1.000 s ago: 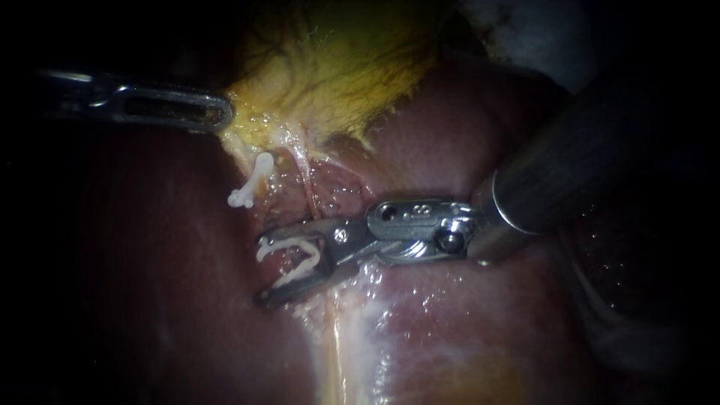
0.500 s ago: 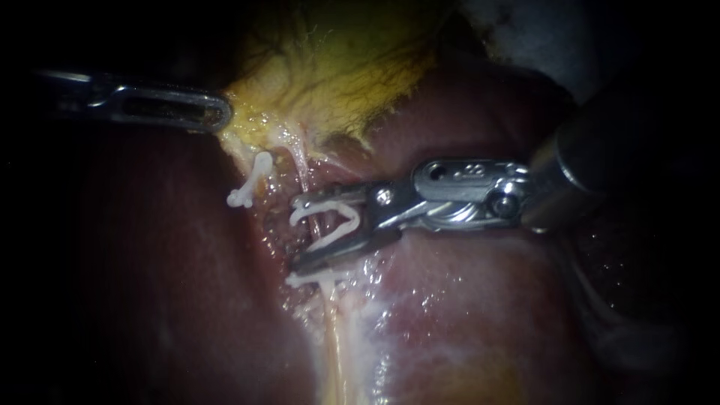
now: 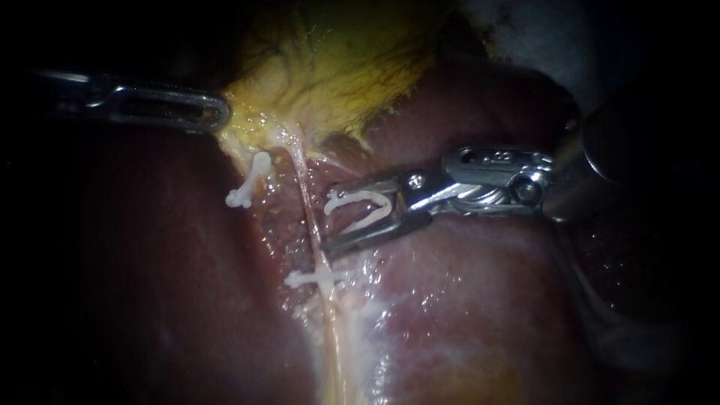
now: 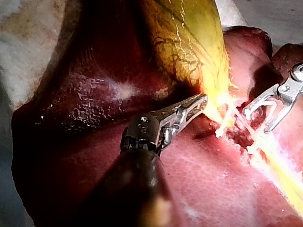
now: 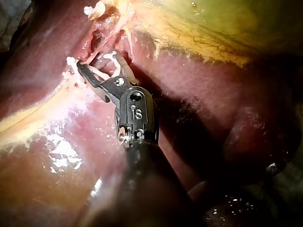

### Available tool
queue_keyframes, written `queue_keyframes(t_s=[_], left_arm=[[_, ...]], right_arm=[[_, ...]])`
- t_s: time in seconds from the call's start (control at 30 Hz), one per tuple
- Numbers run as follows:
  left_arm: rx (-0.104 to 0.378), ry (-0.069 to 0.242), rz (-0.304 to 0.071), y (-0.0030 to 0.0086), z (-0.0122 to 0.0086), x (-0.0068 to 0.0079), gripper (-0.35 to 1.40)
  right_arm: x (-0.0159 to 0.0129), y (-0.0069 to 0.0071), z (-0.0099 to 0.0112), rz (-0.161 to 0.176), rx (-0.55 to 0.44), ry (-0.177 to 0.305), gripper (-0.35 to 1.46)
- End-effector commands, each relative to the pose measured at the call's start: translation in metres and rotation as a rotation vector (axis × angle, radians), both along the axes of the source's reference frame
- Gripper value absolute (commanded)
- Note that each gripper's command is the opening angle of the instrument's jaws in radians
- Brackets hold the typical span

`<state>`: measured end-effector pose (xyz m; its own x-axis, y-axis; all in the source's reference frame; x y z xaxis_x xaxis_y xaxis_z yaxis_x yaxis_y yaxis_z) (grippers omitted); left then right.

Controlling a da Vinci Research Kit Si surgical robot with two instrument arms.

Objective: Clipping second clip right tube

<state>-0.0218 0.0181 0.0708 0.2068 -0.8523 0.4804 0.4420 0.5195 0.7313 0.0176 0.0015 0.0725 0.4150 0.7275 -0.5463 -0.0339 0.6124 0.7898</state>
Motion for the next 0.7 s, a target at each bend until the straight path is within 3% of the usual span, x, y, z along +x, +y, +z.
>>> queue_keyframes(t_s=[0.03,0.13,0.23,0.37,0.57,0.7], left_arm=[[0.0,0.0,0.0,0.0,0.0,0.0,-0.35],[0.0,0.0,0.0,0.0,0.0,0.0,-0.35],[0.0,0.0,0.0,0.0,0.0,0.0,-0.35],[0.0,0.0,0.0,0.0,0.0,-0.0001,-0.35],[0.0,0.0,0.0,0.0,0.0,-0.0001,-0.35],[0.0,0.0,0.0,0.0,0.0,-0.0001,-0.35]], right_arm=[[0.0001,-0.0001,0.0003,-0.005,0.009,0.0,0.47],[0.0004,-0.0006,0.001,-0.022,0.039,-0.002,0.47],[0.0009,-0.0011,0.0018,-0.027,0.102,0.032,0.47],[0.0019,-0.002,0.0028,0.001,0.219,0.12,0.47],[0.0034,-0.0032,0.004,0.006,0.303,0.242,0.47],[0.0038,-0.0034,0.0043,0.009,0.344,0.349,0.46]])
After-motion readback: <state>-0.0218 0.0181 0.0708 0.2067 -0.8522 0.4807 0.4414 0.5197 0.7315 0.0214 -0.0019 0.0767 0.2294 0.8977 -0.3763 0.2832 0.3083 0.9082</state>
